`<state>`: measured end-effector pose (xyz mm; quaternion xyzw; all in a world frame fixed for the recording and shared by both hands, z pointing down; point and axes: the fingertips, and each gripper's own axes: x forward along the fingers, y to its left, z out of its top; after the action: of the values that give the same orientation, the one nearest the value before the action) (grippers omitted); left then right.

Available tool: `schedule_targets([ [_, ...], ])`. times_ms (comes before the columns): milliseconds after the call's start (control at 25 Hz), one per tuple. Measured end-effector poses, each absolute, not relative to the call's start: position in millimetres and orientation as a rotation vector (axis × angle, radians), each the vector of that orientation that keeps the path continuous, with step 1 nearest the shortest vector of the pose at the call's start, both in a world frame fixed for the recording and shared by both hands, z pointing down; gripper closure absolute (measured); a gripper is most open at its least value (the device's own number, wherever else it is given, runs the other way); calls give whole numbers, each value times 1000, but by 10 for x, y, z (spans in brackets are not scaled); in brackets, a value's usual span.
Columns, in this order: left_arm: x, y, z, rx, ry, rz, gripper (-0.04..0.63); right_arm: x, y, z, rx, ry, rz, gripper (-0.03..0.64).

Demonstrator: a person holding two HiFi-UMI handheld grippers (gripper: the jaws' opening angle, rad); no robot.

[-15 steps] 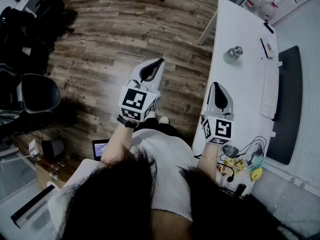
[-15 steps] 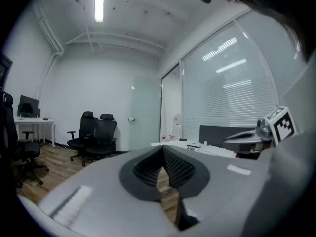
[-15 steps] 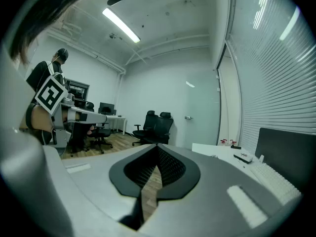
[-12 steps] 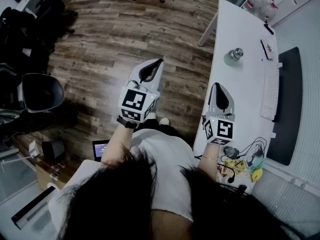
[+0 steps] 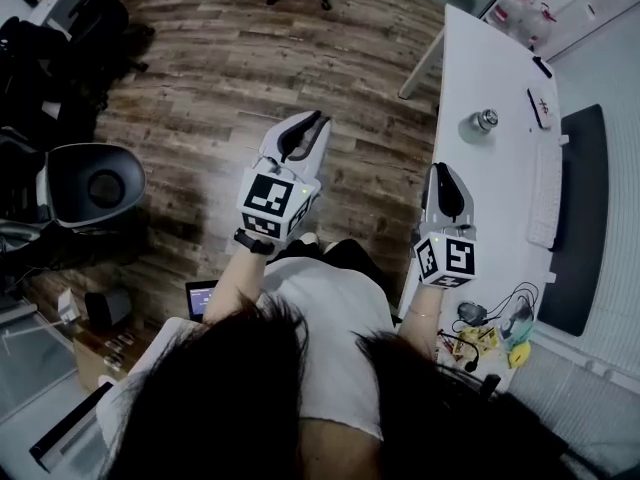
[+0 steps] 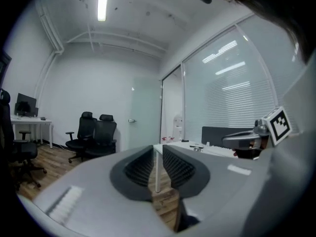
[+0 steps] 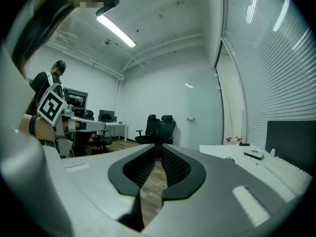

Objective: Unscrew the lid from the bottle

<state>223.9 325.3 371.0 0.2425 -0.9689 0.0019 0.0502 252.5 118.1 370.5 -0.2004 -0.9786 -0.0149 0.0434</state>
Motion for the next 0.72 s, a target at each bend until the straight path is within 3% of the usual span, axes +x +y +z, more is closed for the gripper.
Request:
schedule_targets([
  [200, 2155, 3385, 3787, 726, -2940, 1, 523, 2388, 1285, 3716, -629, -2982, -41, 543],
  [600, 1482, 3328, 4028, 706, -2914, -40, 428, 1691, 1212, 3945, -677, -2954, 23, 515],
  [720, 1134, 3260, 4049, 709, -2913, -49, 426, 1361, 1172, 3981, -694, -2941, 39, 515],
])
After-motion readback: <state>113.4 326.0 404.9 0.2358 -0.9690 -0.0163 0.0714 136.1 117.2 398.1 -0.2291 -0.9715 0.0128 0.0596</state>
